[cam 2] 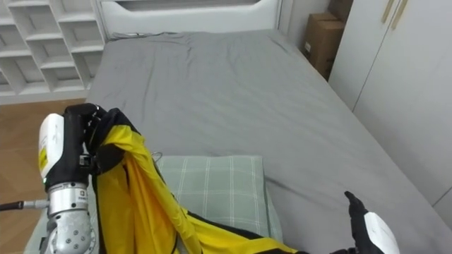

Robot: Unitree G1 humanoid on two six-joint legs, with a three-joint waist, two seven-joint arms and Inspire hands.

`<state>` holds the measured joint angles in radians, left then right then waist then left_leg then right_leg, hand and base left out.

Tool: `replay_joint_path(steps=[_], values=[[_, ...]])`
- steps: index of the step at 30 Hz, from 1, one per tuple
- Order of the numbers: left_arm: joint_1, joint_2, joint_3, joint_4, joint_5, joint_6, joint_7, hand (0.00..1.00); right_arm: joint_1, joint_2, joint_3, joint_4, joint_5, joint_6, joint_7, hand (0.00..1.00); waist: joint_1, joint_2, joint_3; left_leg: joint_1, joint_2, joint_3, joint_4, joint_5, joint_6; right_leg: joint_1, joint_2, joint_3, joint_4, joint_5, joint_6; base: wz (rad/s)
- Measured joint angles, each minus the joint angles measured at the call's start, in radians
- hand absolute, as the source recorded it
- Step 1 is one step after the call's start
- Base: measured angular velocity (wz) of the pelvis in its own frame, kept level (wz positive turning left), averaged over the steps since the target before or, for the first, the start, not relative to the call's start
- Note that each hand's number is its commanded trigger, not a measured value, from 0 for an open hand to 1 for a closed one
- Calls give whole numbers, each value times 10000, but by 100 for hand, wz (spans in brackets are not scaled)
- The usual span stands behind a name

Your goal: Hang clothes

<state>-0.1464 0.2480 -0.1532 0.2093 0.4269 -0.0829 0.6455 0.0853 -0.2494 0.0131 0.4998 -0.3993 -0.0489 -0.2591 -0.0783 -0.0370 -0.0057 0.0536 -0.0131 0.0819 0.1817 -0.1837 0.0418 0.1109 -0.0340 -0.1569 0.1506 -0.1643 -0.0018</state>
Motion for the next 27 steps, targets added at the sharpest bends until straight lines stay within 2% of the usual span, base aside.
replay_joint_path(steps=[3,7,12,18,23,27], values=[[11,0,-2,-300,210,5,1,100,-1,4,1,151,0,-5,-52,0,-8,57,-34,20,-3,-11,14,0,0,34,-6,-53,0,1,1,2],[8,4,-14,-669,473,-1,18,100,-7,20,40,338,31,-17,-114,0,-4,131,-24,45,5,-14,24,0,0,51,-12,-57,-3,1,2,0],[-15,7,29,-708,469,-38,38,100,-13,24,19,554,920,-151,-90,0,-14,315,63,36,19,-21,74,0,0,71,-22,-61,-4,1,2,0],[-72,48,469,-1566,656,-116,69,100,-45,16,10,567,2655,-147,475,0,3,338,68,-188,0,-19,147,0,-2,-105,17,138,13,2,-1,-3],[-299,59,514,-1614,1774,-301,187,100,-207,17,22,-173,2767,-241,986,0,0,367,82,-198,-1,-11,155,-1,-1,-127,10,137,14,3,-2,0],[-310,61,509,-1613,1935,-324,204,100,-288,26,73,-504,2955,-251,1107,0,-7,456,141,-177,8,-13,154,-4,0,-130,1,136,10,3,-2,0]])
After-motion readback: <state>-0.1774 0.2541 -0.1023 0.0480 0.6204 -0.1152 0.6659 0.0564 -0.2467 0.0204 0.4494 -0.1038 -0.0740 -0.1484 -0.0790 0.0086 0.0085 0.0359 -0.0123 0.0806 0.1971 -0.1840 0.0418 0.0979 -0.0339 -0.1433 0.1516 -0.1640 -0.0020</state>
